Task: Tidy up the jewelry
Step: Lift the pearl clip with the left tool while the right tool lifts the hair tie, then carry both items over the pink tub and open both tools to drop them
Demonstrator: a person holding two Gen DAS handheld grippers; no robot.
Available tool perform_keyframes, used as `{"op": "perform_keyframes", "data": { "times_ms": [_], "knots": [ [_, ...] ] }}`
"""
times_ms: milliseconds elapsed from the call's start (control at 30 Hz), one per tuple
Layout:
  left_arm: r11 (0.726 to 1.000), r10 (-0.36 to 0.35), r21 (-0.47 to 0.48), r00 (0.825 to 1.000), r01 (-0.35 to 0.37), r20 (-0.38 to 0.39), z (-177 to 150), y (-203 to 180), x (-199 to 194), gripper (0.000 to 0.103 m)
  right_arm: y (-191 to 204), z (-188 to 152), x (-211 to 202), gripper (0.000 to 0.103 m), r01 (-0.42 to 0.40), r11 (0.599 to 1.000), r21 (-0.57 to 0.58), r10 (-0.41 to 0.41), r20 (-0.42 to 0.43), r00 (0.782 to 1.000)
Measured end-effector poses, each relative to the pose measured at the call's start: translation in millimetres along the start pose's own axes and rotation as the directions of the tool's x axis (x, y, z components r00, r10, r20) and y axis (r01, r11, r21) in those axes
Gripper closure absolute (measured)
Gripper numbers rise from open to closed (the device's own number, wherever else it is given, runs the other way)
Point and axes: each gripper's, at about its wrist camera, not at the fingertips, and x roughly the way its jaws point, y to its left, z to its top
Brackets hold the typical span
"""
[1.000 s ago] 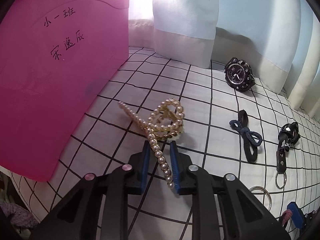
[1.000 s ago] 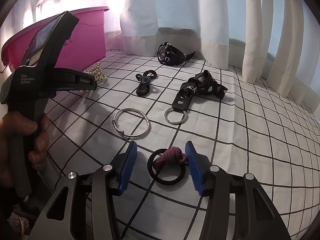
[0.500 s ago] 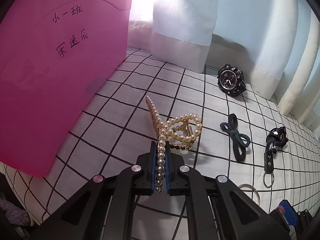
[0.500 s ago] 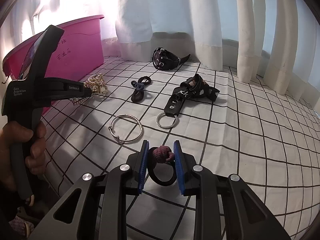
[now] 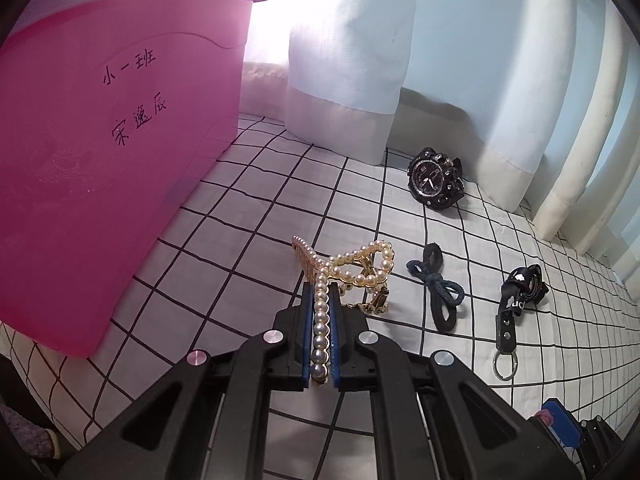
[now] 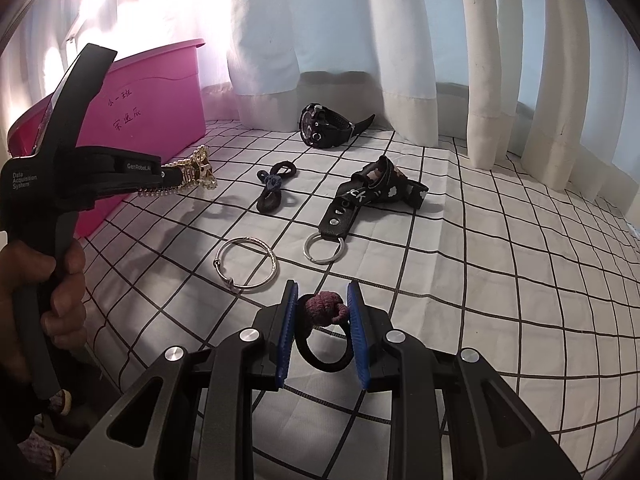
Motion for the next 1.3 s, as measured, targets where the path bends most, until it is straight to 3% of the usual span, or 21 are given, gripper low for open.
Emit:
{"op": "perform_keyframes", "data": {
  "times_ms": [767, 1033, 1300],
  "knots": [
    [0.998, -0.035, -0.048, 0.999, 0.035, -0.004, 8.4, -14.0, -46.0, 0.096, -17.9, 36.9, -32.4, 0.078, -0.008, 0.999, -0.034, 0.009, 0.03, 1.0],
    [0.997, -0.019, -0.073, 0.999, 0.021, 0.029, 22.7, -19.4, -82.4, 0.096, -28.9, 68.1, -52.7, 0.078, -0.079, 0.996, -0.033, 0.081, 0.053, 0.995],
    [0.994, 0.062, -0.1, 0.991, -0.05, 0.122, 51.2, -24.0, -135.2, 0.096, -25.8, 114.9, -74.7, 0.078, -0.149, 0.981, -0.126, 0.164, 0.119, 0.979]
  ]
}}
